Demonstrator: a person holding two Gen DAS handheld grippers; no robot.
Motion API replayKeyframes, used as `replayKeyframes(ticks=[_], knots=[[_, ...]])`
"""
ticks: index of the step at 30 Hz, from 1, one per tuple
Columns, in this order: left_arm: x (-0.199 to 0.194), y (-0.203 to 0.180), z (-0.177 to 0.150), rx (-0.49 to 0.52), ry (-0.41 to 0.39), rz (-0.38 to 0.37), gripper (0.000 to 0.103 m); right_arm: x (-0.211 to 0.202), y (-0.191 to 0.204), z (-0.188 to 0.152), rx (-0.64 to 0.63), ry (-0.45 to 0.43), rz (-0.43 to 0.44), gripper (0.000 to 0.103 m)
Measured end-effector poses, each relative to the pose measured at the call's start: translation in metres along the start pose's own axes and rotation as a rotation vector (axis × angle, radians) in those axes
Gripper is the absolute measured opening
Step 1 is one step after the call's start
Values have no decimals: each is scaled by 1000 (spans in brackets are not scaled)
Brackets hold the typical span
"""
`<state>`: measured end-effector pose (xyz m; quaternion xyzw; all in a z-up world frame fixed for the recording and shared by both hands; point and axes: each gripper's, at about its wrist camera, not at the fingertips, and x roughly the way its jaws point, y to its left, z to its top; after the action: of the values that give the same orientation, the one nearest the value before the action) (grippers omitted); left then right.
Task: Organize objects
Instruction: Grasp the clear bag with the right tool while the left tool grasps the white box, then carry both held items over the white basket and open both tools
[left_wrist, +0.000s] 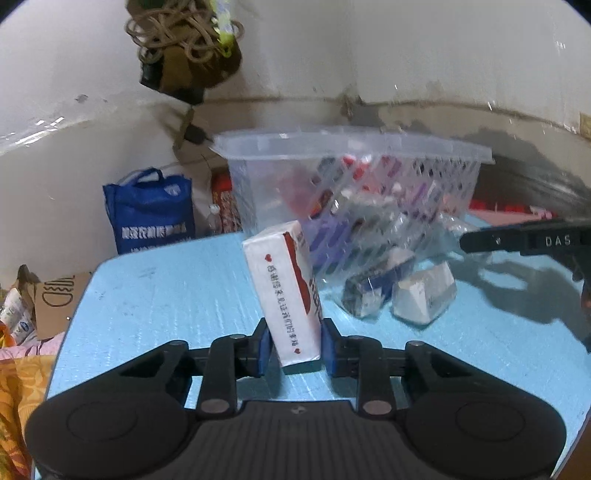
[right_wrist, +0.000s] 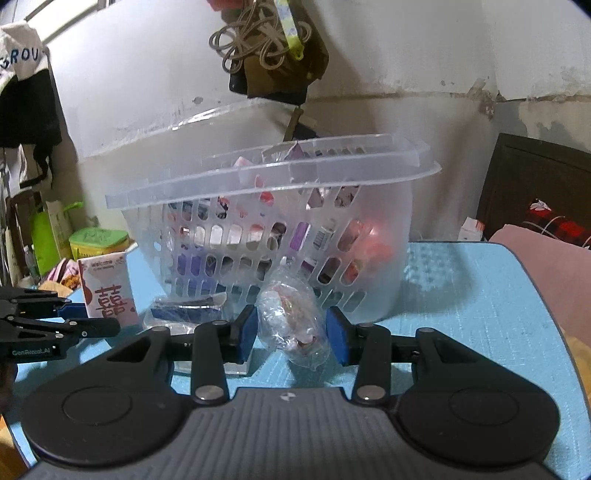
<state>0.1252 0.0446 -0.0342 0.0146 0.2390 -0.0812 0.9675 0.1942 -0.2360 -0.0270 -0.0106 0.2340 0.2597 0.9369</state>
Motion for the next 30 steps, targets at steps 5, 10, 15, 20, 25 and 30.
replayKeyframes(ticks=[5,10,15,20,25,30], knots=[[-5,5,0,-31,-31,7,31,-2,3,0,-12,-13,-11,45],[-14,7,-1,-39,-88,21,30,-3,3,0,-3,-21,-10,45],[-20,5,-3,-24,-134,45,30,-4,3,0,-4,-31,-7,45],[-25,3,-3,-23,-156,54,31,-7,6,-1,-7,-41,17,45],[-36,-5,-7,-10,-183,61,31,-26,23,-6,-64,-100,-5,45],[-66,-14,7,-6,-246,31,31,-63,37,-5,-70,-174,50,44]])
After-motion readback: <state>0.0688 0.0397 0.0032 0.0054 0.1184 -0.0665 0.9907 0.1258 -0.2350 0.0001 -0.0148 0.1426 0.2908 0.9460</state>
